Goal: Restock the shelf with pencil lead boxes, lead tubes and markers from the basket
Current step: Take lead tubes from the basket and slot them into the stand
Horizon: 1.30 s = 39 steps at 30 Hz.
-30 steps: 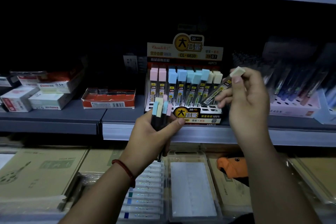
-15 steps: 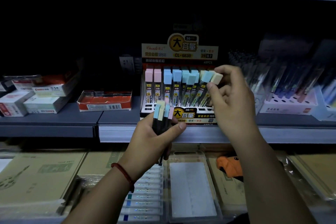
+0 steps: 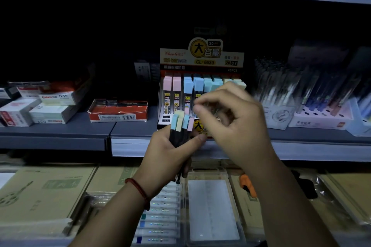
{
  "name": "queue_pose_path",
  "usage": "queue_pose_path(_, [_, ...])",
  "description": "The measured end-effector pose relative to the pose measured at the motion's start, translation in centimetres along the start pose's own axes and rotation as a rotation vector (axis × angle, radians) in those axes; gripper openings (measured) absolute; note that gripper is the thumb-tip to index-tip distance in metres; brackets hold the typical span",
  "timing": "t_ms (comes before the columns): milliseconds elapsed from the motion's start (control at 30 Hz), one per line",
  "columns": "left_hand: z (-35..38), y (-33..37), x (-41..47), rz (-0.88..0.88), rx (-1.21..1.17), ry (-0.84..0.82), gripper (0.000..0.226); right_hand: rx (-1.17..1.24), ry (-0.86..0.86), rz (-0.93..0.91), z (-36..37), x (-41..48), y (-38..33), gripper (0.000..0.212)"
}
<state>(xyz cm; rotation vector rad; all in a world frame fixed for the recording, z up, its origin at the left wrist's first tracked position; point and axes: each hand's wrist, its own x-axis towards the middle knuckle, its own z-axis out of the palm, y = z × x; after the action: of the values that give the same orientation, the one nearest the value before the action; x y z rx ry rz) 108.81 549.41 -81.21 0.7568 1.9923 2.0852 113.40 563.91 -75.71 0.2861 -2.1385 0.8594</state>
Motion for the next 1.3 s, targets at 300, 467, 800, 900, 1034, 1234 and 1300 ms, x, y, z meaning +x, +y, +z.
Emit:
queue_pose_path(300, [-0.3, 0.4, -0.1, -0.091, -0.041, -0.054, 0.040, 0.103, -0.322, 0.165, 0.4, -0.1, -0.5, 0.031])
queue_pose_path(467, [-0.6, 0.7, -0.3, -0.123, -0.036, -0.171, 0.039, 0.157, -0.366, 0.267, 0.4, -0.1, -0.1, 0.030])
queue_pose_path(800, [-0.6, 0.7, -0.1, -0.088, 0.020, -0.171, 0.037, 0.307, -0.252, 0.319, 0.9, -0.4, 0.4, 0.014])
queue_pose_path(900, [-0.6, 0.6, -0.1, -0.092, 0.032, -0.173, 0.034, 0.316, -0.240, 0.312, 0.9, -0.3, 0.5, 0.014])
queue_pose_path(1034, [-0.7, 0.3, -0.1, -0.112, 0.027, -0.167, 0.033, 0.322, -0.271, 0.343, 0.8, -0.2, 0.8, 0.008])
queue_pose_path(1234, [-0.9, 0.5, -0.3, -0.150, -0.015, -0.310, 0.037, 0.290, -0.298, 0.293, -0.1, 0.2, 0.9, 0.004])
queue_pose_path(1300, [-1.0, 0.6, -0.4, -0.174, -0.064, -0.356, 0.036, 0.348, -0.362, 0.286, -0.8, 0.3, 0.7, 0.006])
